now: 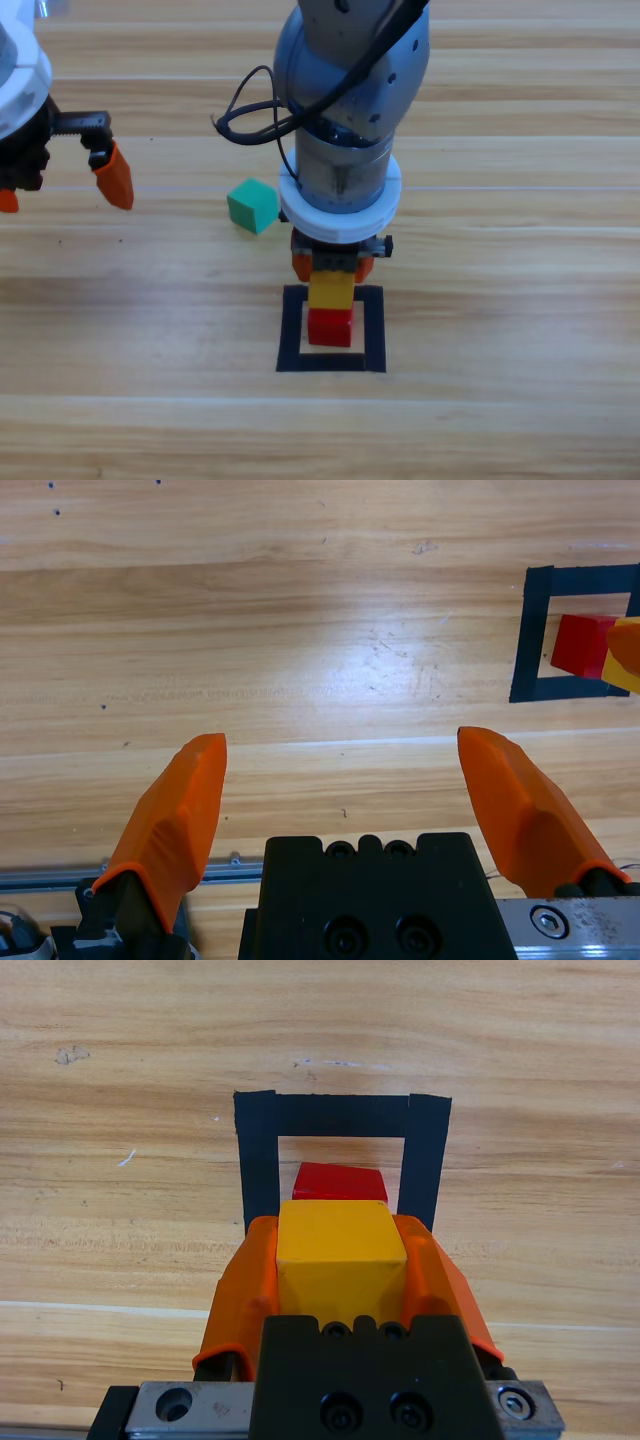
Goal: Stack the blocks in the rectangular block: red at the bottom, yellow in the middle, green on top
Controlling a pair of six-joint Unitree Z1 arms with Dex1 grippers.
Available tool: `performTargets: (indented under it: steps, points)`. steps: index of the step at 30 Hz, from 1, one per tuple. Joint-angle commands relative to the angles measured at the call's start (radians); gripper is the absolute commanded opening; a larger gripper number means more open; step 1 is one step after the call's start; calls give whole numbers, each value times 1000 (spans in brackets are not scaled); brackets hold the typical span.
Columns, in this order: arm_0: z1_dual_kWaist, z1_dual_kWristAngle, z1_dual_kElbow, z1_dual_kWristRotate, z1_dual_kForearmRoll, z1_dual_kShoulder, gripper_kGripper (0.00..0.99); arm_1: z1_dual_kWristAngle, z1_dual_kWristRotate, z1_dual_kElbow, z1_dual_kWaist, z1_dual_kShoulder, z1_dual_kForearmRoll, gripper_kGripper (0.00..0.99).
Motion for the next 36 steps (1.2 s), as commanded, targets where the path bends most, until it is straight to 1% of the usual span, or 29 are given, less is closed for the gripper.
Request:
performTargets:
  steps: [1, 36]
  points:
    - [19, -8, 26, 8, -13, -6, 990, -18, 12, -2, 29, 57, 18, 0]
    - [19, -10, 40, 10, -34, 1, 990, -18, 5, -14, 31, 89, 23, 0]
